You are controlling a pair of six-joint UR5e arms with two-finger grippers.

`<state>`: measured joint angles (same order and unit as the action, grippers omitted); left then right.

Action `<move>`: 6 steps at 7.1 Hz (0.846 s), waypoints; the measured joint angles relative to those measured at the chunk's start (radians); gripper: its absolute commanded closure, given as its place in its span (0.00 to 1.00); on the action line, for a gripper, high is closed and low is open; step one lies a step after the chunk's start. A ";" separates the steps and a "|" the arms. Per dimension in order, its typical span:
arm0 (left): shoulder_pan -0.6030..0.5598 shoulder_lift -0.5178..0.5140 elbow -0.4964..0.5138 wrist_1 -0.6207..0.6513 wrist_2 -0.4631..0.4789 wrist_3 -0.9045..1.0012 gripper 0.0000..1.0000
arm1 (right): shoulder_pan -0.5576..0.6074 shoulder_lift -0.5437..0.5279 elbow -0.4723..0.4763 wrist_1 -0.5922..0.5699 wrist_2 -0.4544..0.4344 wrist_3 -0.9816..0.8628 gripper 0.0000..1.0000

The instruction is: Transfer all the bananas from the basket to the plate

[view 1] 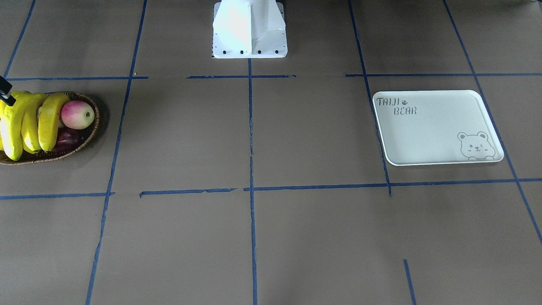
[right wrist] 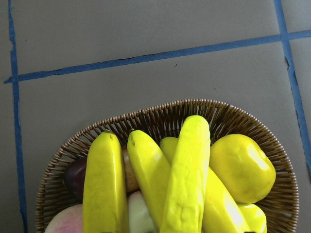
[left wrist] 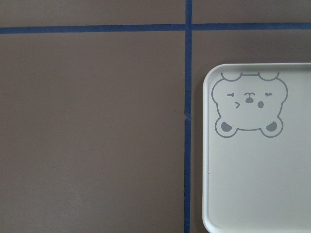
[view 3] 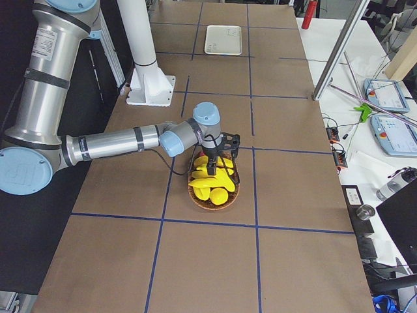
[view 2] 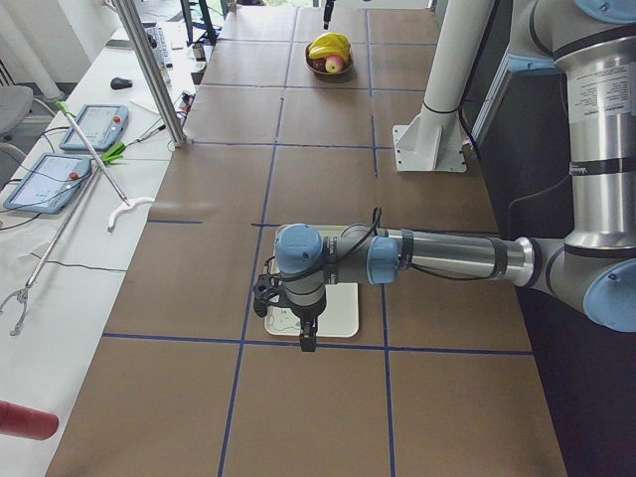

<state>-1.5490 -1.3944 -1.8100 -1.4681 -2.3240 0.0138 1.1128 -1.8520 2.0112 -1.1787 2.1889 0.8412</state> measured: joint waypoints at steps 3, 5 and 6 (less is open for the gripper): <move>0.001 0.000 0.008 -0.001 0.000 0.000 0.00 | -0.071 -0.038 -0.003 0.020 -0.063 0.055 0.18; 0.001 0.000 0.012 -0.001 0.000 0.000 0.00 | -0.106 -0.041 -0.016 0.020 -0.097 0.056 0.29; 0.001 0.000 0.014 -0.001 0.000 0.000 0.00 | -0.117 -0.037 -0.025 0.021 -0.112 0.056 0.32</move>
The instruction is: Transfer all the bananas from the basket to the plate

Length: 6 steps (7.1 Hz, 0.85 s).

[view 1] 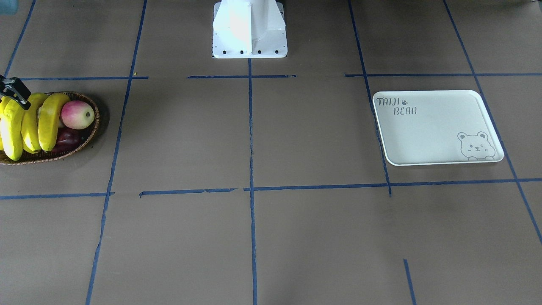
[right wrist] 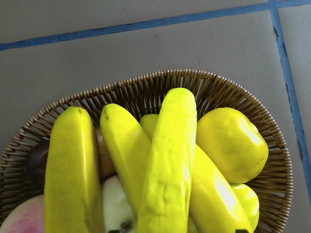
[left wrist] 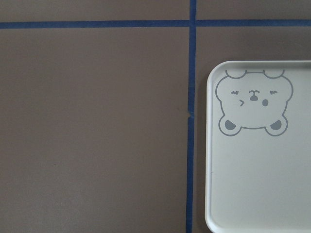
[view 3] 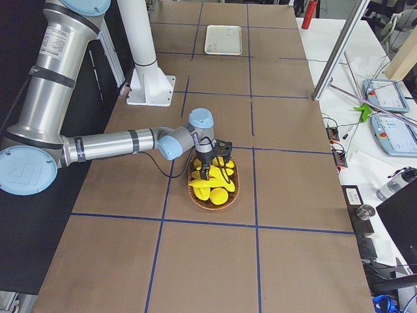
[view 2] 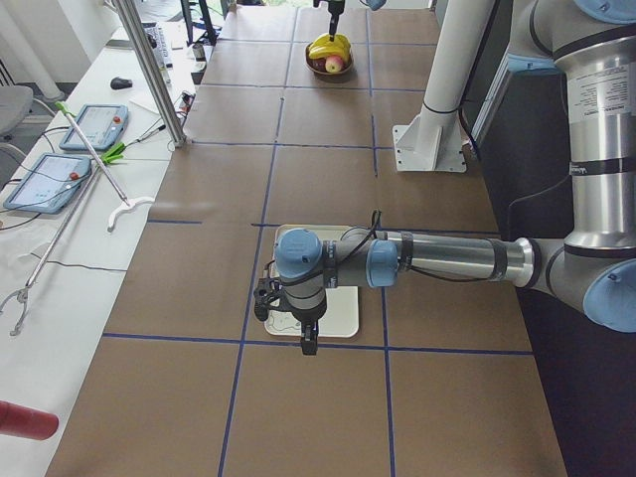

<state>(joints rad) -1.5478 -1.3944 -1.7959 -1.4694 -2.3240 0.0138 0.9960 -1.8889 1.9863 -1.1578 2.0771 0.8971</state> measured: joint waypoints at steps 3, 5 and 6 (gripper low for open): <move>0.000 0.000 0.001 0.000 0.000 0.000 0.00 | -0.007 0.010 -0.007 0.002 -0.008 0.002 0.35; 0.000 0.000 0.001 0.000 -0.001 0.000 0.00 | -0.008 0.012 -0.009 0.003 -0.007 0.002 0.81; 0.000 0.000 0.001 0.000 0.000 0.000 0.00 | -0.008 0.013 -0.010 0.003 -0.006 0.001 0.87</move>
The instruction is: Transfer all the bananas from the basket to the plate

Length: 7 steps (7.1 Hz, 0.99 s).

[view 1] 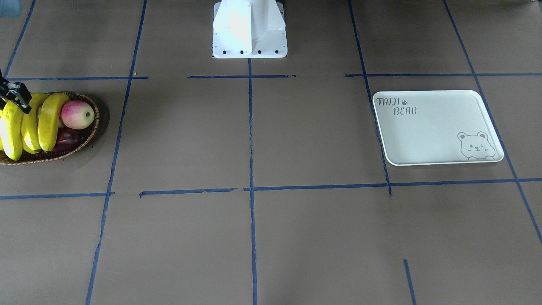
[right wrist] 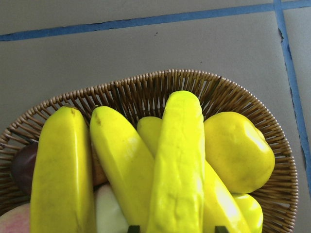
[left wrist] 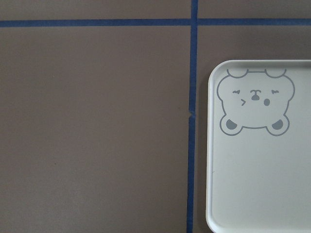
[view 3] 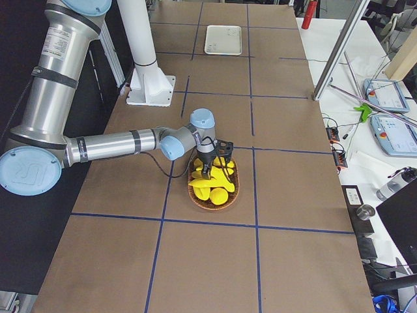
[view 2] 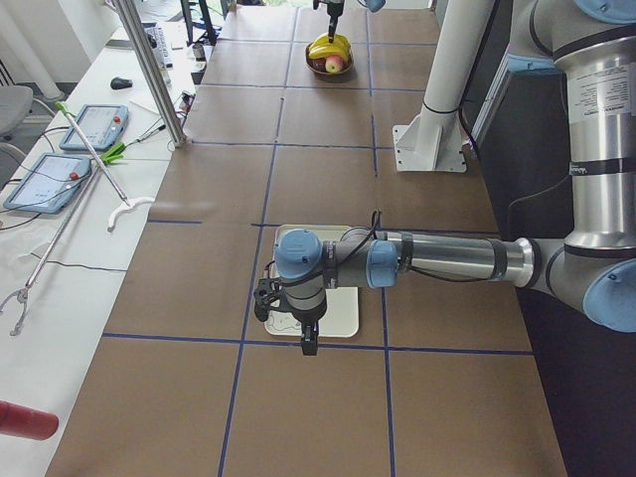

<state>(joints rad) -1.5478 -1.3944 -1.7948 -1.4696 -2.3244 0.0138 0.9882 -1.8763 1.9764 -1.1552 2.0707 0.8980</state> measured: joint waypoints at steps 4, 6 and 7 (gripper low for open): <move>0.000 0.000 -0.005 0.000 0.000 0.000 0.00 | 0.015 0.007 0.028 -0.005 0.021 -0.028 0.99; 0.019 0.000 -0.018 0.000 -0.001 0.000 0.00 | 0.111 0.018 0.057 -0.012 0.121 -0.144 0.99; 0.029 0.000 -0.021 -0.001 -0.001 0.000 0.00 | 0.179 0.038 0.060 -0.013 0.192 -0.256 0.99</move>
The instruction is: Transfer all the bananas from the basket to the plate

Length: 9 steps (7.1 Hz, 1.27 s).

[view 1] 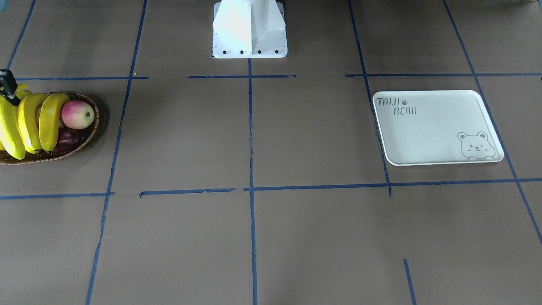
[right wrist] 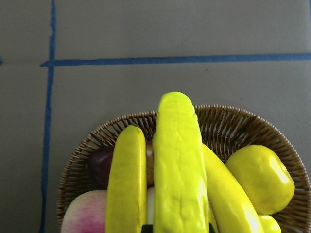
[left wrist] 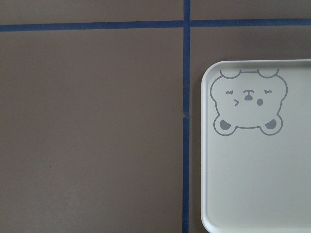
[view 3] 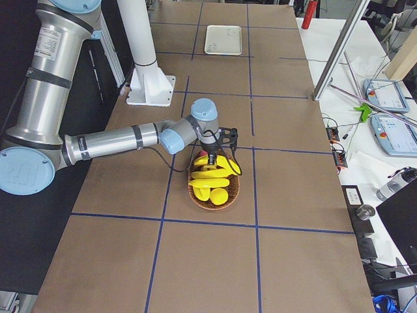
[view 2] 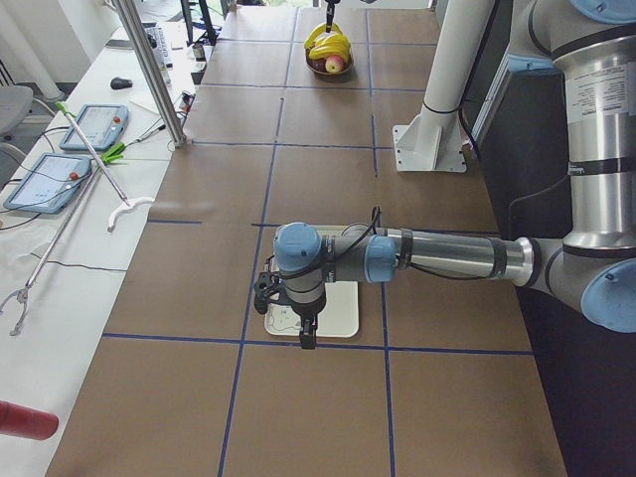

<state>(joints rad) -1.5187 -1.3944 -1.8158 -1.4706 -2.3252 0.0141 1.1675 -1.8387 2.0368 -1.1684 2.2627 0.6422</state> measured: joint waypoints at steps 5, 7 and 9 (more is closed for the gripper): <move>0.050 -0.125 0.003 -0.039 0.002 -0.016 0.00 | 0.012 0.216 -0.058 0.009 0.205 -0.133 1.00; 0.071 -0.147 -0.011 -0.109 -0.022 -0.128 0.00 | -0.080 0.331 -0.086 0.012 0.220 -0.033 1.00; 0.149 -0.151 -0.013 -0.288 -0.073 -0.270 0.00 | -0.183 0.447 -0.089 0.015 0.149 0.154 1.00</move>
<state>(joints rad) -1.3696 -1.5455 -1.8292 -1.7584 -2.3979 -0.2557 0.9841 -1.3914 1.9473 -1.1529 2.4117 0.7964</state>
